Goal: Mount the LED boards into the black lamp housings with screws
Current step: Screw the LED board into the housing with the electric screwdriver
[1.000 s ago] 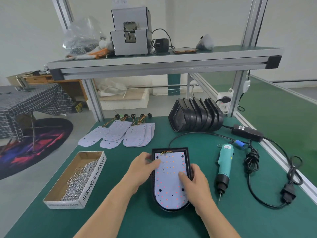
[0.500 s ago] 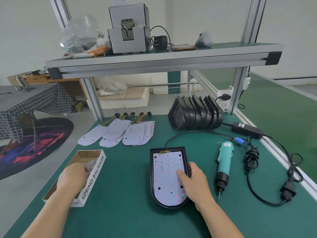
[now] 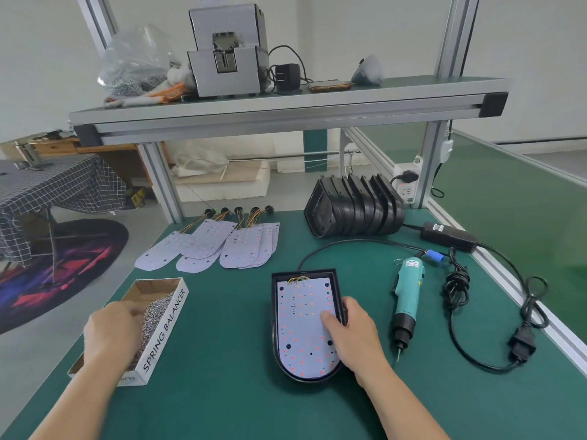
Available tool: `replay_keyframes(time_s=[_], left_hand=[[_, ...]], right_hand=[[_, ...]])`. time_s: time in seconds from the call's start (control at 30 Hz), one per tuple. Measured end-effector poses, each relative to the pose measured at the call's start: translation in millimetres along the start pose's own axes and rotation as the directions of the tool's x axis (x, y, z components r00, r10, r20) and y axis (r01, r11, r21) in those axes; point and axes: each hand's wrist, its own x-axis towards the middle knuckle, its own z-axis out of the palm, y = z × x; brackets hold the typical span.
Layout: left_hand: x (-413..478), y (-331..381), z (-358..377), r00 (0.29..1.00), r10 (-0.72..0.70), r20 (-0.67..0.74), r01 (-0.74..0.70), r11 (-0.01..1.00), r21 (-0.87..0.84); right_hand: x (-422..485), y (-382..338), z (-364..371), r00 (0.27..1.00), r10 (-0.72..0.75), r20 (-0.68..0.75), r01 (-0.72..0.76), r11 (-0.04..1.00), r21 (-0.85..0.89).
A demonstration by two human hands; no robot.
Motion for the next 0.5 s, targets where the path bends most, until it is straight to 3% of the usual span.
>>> replay_keyframes(time_s=[0.07,0.1,0.13,0.17,0.2,0.23,0.27,0.3,0.33,0.37,0.43,0.5], left_hand=[[-1,-1,-6,0.993,-0.114,0.013,0.115,0.979,-0.17],[-1,1,-11,0.979,-0.201,0.04,0.203,0.922,-0.33],[0,5,-16,0.952,-0.286,0.109,0.298,0.783,-0.546],[-1,15,-22,0.917,-0.317,0.241,0.383,0.535,-0.753],[-6,30,-28,0.882,-0.245,0.403,0.456,0.219,-0.863],[-17,49,-33,0.835,-0.119,0.537,0.532,-0.068,-0.844],[-29,69,-37,0.776,0.012,0.63,0.607,-0.288,-0.741],[-42,89,-38,0.707,0.143,0.693,0.674,-0.435,-0.598],[-56,108,-39,0.631,0.271,0.726,0.734,-0.51,-0.448],[-68,125,-37,0.554,0.382,0.739,0.79,-0.521,-0.323],[-89,158,-30,0.416,0.506,0.756,0.884,-0.421,-0.204],[-105,186,-18,0.335,0.51,0.792,0.933,-0.296,-0.203]], right_hand=[[0,0,0,1.0,0.002,0.001,-0.002,1.0,-0.002],[0,0,0,1.0,0.003,0.001,-0.003,1.0,-0.005],[0,0,0,1.0,0.004,-0.001,-0.004,1.0,-0.012],[0,0,1,1.0,0.006,-0.003,-0.006,1.0,-0.021],[1,-1,1,1.0,0.01,-0.004,-0.01,1.0,-0.027],[1,-1,1,1.0,0.014,-0.003,-0.014,1.0,-0.024],[0,-1,1,1.0,0.021,-0.003,-0.021,1.0,-0.017],[0,-2,1,1.0,0.029,-0.003,-0.029,0.999,-0.012],[0,-3,2,0.999,0.037,-0.005,-0.038,0.999,-0.015],[0,-4,2,0.999,0.043,-0.008,-0.043,0.999,-0.024],[1,-5,3,0.999,0.046,-0.009,-0.047,0.998,-0.053],[2,-7,3,0.999,0.047,-0.018,-0.048,0.996,-0.08]])
